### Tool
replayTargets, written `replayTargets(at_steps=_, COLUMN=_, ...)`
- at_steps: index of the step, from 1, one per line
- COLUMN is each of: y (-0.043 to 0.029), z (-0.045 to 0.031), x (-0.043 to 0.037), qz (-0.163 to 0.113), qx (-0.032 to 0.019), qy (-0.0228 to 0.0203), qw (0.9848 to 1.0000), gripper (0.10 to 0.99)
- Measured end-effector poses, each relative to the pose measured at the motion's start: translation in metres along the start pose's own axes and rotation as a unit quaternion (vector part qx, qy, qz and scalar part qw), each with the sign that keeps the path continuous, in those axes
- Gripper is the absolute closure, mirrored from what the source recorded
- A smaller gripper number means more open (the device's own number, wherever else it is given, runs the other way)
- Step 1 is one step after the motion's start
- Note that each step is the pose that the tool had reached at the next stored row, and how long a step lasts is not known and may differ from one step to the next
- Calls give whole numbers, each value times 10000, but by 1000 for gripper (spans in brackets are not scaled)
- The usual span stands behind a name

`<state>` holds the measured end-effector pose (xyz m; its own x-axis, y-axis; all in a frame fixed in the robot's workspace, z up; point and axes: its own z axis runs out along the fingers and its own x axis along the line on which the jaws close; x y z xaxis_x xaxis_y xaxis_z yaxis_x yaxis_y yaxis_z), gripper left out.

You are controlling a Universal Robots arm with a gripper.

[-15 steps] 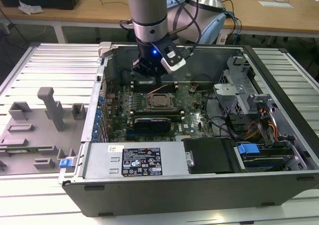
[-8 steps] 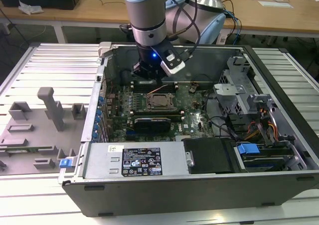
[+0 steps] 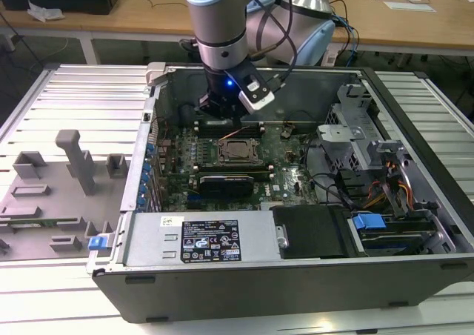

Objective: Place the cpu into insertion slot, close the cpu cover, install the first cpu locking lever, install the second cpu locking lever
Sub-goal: 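Install the first cpu locking lever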

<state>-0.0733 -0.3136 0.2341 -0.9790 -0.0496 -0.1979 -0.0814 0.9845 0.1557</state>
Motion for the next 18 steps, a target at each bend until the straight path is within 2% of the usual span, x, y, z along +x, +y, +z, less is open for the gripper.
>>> replayTargets(at_steps=6, y=-2, z=53, x=-21, qz=218, qx=23, qy=-35, qw=9998, gripper=980)
replayTargets(at_steps=10, y=41, z=81, x=-21, qz=280, qx=35, qy=-46, qw=9996, gripper=980)
replayTargets(at_steps=12, y=124, z=133, x=-19, qz=333, qx=53, qy=-69, qw=9994, gripper=980)
replayTargets(at_steps=15, y=124, z=148, x=-16, qz=419, qx=84, qy=-92, qw=9990, gripper=980)
replayTargets(at_steps=18, y=124, z=149, x=-16, qz=420, qx=85, qy=-92, qw=9990, gripper=980)
